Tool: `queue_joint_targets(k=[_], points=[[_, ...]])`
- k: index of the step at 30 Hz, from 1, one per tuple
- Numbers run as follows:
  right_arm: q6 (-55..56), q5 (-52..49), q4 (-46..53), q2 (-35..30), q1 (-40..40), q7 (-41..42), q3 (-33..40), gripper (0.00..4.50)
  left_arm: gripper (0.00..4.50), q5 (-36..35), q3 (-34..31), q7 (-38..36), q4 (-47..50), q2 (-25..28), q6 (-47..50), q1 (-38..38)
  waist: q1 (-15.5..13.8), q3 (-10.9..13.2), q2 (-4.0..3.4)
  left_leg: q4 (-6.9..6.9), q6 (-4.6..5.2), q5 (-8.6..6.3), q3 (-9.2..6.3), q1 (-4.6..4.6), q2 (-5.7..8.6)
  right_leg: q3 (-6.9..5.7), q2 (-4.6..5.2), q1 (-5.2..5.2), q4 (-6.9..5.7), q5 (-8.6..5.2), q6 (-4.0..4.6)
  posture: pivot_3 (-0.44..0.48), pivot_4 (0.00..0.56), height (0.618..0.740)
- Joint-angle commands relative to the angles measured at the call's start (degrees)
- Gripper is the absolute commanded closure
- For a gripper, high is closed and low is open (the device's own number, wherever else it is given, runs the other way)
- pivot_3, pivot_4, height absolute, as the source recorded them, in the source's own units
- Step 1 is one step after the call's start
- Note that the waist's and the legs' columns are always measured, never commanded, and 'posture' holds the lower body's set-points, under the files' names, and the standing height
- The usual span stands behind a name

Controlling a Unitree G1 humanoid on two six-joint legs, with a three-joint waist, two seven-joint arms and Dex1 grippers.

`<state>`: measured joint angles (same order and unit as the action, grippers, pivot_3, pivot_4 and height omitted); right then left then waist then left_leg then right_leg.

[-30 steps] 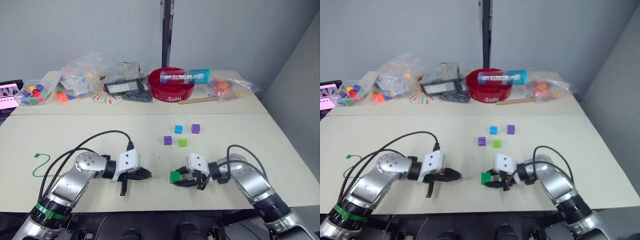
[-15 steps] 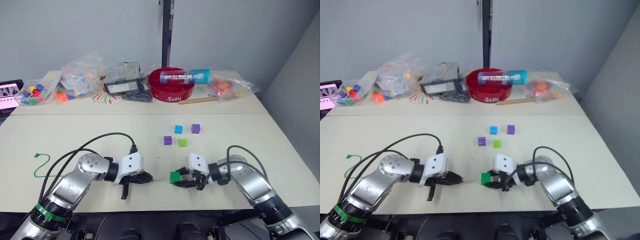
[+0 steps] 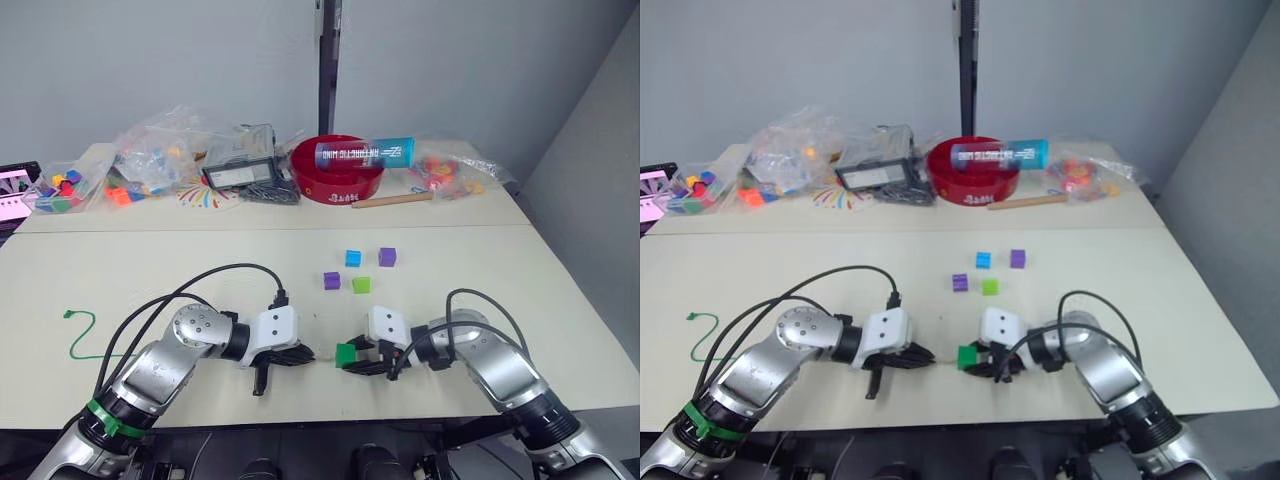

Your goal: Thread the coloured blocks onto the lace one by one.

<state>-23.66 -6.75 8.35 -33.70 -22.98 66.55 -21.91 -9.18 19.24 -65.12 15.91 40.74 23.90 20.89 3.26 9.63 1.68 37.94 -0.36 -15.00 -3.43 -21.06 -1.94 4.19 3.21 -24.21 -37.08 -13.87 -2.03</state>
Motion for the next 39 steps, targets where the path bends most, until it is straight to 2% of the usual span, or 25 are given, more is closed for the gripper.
queue_joint_targets(k=[1,12,19,24,25,27,30,31,36,39], points=[[-0.5,-0.1,1.6,1.1,0.4,0.7,-2.9,3.33,4.50,0.0,-0.1,0.0,0.5,-0.3,-0.2,1.3,0.1,0.0,0.00,0.00,0.00,0.00,0.00,0.00,0.00,0.00,0.00,0.00,0.00,0.00,0.00,0.000,0.150,0.731],[-2.1,-0.1,3.1,1.9,0.1,-0.1,-3.6,3.33,4.50,0.7,2.2,-0.3,-0.8,-2.5,0.2,4.5,0.4,0.0,0.00,0.00,0.00,0.00,-0.05,-0.03,0.02,-0.01,0.00,-0.01,-0.01,0.00,0.00,0.000,0.150,0.731],[-3.3,0.4,2.8,3.3,-0.8,-1.0,-4.3,3.33,4.50,1.6,4.2,-0.1,-2.9,-5.7,-0.5,7.0,0.2,0.0,0.00,0.01,-0.01,0.01,-0.05,-0.01,0.03,-0.01,0.01,0.01,-0.02,0.00,0.00,0.000,0.150,0.731],[-3.7,0.8,2.2,3.4,-0.4,-1.5,-3.8,3.33,4.50,0.0,2.0,-0.8,-4.0,-6.6,-2.1,6.0,-0.2,0.0,0.00,0.16,-0.01,0.01,-0.05,0.02,0.03,-0.01,0.01,0.11,-0.03,0.02,0.00,0.000,0.150,0.731],[-3.7,0.8,2.1,3.3,-0.4,-1.5,-3.7,3.33,3.80,-0.3,1.4,-0.8,-4.2,-6.6,-2.8,5.9,-0.2,0.0,0.00,0.17,-0.01,0.01,-0.05,0.02,0.03,-0.01,0.01,0.11,-0.04,0.02,0.00,0.000,0.150,0.731],[-3.9,1.0,2.1,2.9,-0.2,-1.6,-3.6,3.33,3.43,-0.8,0.3,-1.4,-4.0,-5.9,-2.8,5.7,-0.1,0.0,0.00,0.22,-0.01,0.01,-0.05,0.01,0.02,-0.01,-0.01,0.08,-0.07,0.03,0.01,0.000,0.150,0.731],[-3.9,1.2,1.8,2.5,0.2,-1.7,-3.5,3.33,2.39,-3.1,-3.8,-3.7,-2.5,-1.8,-2.1,3.3,0.5,0.0,0.00,0.21,0.00,0.00,-0.06,0.00,-0.01,-0.01,-0.03,0.06,-0.08,0.03,0.01,0.000,0.150,0.731],[-4.0,1.1,1.9,2.4,0.3,-1.8,-3.4,3.33,2.17,-4.1,-5.2,-4.0,-2.4,-0.9,-1.5,2.6,0.8,0.0,0.00,0.21,0.00,0.00,-0.06,0.01,-0.03,0.00,-0.05,0.05,-0.09,0.03,0.02,0.000,0.150,0.731],[-4.4,0.9,1.8,2.3,0.0,-2.0,-3.2,3.33,2.17,-5.9,-8.2,-7.5,-3.9,4.4,-3.4,-1.1,0.7,0.0,0.00,0.18,0.01,0.00,-0.09,0.01,-0.03,-0.02,-0.06,0.03,-0.09,0.03,0.02,0.000,0.150,0.731],[-4.4,0.8,1.8,2.1,0.0,-1.9,-3.0,3.33,2.17,-5.7,-8.8,-7.6,-5.7,5.0,-5.1,-2.1,0.4,0.0,0.00,0.18,0.00,0.00,-0.09,0.00,-0.02,-0.03,-0.04,0.04,-0.08,0.02,0.02,0.000,0.150,0.731]])
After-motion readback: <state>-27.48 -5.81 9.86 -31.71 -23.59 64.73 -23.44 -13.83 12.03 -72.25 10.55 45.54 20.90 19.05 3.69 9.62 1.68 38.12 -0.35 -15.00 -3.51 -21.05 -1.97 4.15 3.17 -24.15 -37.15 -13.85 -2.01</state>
